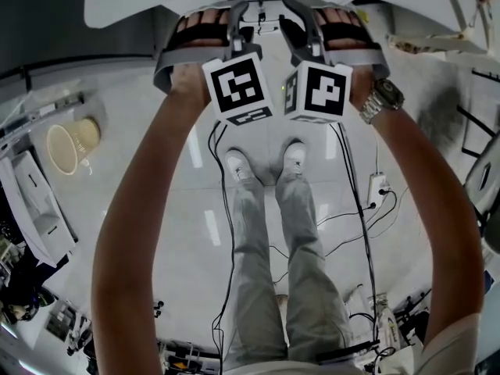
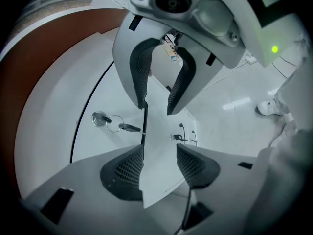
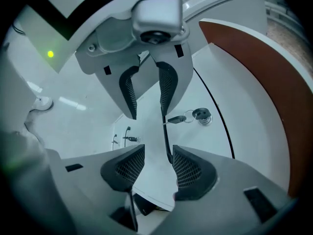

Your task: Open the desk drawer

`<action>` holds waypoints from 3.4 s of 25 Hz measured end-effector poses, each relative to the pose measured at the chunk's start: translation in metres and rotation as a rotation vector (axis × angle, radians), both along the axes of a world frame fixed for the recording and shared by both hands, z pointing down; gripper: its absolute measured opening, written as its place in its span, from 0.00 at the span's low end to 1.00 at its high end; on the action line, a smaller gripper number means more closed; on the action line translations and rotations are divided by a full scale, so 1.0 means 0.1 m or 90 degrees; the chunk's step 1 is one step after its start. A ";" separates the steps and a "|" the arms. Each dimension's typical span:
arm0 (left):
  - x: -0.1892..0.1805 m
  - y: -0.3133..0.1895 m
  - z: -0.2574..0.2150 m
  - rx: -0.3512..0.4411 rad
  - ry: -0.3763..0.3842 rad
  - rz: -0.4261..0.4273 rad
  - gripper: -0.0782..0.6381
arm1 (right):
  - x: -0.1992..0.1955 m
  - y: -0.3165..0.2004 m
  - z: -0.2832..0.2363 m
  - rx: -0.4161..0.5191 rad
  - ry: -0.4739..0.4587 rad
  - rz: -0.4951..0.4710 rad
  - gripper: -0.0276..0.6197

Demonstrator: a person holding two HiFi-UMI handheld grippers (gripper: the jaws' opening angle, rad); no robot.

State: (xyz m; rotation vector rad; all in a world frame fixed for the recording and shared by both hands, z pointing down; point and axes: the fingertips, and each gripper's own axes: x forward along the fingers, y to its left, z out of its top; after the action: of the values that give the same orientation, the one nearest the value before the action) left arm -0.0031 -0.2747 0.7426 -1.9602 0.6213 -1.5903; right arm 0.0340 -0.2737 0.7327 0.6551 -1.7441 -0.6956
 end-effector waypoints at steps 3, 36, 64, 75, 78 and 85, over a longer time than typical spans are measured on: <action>0.00 0.00 -0.02 0.015 -0.004 0.010 0.41 | -0.03 -0.05 0.01 0.008 0.007 -0.008 0.30; 0.15 -0.19 -0.04 0.065 0.017 0.029 0.14 | -0.11 -0.22 0.05 0.021 0.051 -0.042 0.10; 0.18 0.39 -0.02 0.026 0.022 0.046 0.14 | -0.07 0.35 0.07 -0.021 0.022 -0.029 0.10; 0.19 0.59 0.03 0.014 0.008 0.064 0.14 | -0.02 0.51 0.11 -0.016 0.048 -0.051 0.10; 0.21 0.63 0.02 0.006 0.016 0.065 0.14 | -0.02 0.53 0.09 -0.019 0.047 -0.049 0.10; 0.17 0.69 0.00 0.003 0.008 0.073 0.14 | -0.04 0.59 0.06 -0.034 0.053 -0.054 0.10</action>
State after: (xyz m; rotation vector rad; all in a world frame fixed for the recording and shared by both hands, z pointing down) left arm 0.0142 -0.2056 0.7431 -1.9672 0.5077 -1.5067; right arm 0.0304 -0.2149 0.7390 0.5114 -1.7155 -0.7216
